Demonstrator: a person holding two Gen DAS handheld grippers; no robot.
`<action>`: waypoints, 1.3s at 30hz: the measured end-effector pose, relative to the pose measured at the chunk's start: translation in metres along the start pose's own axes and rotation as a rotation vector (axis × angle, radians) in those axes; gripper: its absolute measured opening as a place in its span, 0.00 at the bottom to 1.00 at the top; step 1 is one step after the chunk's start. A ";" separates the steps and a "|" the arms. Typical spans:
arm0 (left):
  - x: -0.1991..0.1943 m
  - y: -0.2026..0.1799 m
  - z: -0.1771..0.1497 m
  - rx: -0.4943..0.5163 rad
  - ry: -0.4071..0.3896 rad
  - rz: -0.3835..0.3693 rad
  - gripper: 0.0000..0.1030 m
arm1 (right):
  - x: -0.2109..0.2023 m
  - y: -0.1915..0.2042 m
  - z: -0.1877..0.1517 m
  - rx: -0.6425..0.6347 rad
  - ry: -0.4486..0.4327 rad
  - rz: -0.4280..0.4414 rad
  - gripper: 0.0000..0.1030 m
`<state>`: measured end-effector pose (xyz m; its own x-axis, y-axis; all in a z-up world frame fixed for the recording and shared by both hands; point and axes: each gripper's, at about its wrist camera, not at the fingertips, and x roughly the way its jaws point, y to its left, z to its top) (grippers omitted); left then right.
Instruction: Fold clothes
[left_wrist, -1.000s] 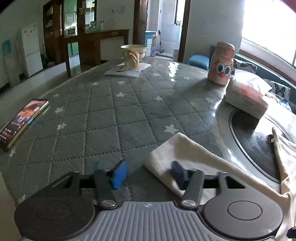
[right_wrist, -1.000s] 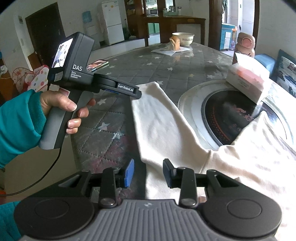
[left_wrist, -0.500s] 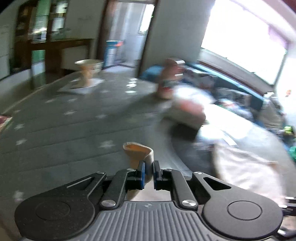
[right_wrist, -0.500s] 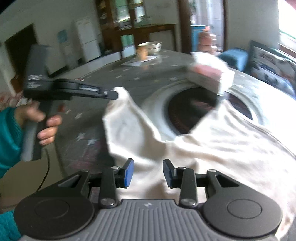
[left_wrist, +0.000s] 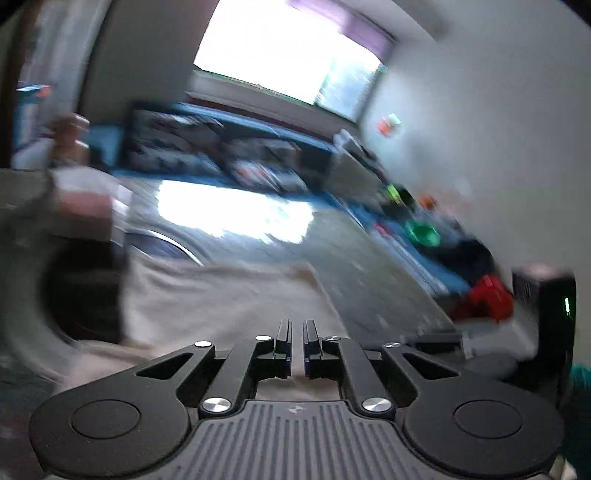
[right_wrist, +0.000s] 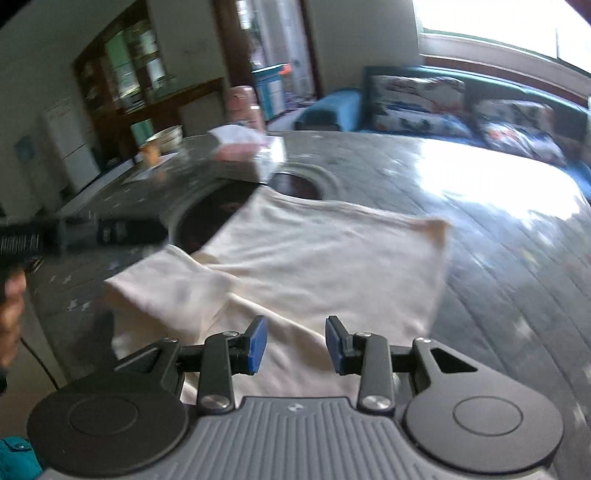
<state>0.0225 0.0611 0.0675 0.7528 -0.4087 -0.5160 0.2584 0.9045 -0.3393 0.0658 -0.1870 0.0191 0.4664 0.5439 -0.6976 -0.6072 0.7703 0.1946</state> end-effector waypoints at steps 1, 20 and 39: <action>0.008 -0.008 -0.004 0.020 0.029 -0.023 0.07 | -0.003 -0.006 -0.004 0.021 0.002 -0.002 0.34; -0.028 0.067 -0.053 0.069 0.111 0.301 0.46 | 0.066 0.040 0.007 0.009 0.099 0.230 0.33; -0.036 0.079 -0.072 0.117 0.073 0.414 0.64 | 0.040 0.082 0.058 -0.065 0.004 0.234 0.06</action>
<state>-0.0276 0.1382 0.0031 0.7636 -0.0121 -0.6456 0.0137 0.9999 -0.0025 0.0725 -0.0828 0.0473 0.3060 0.7036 -0.6413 -0.7388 0.6003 0.3062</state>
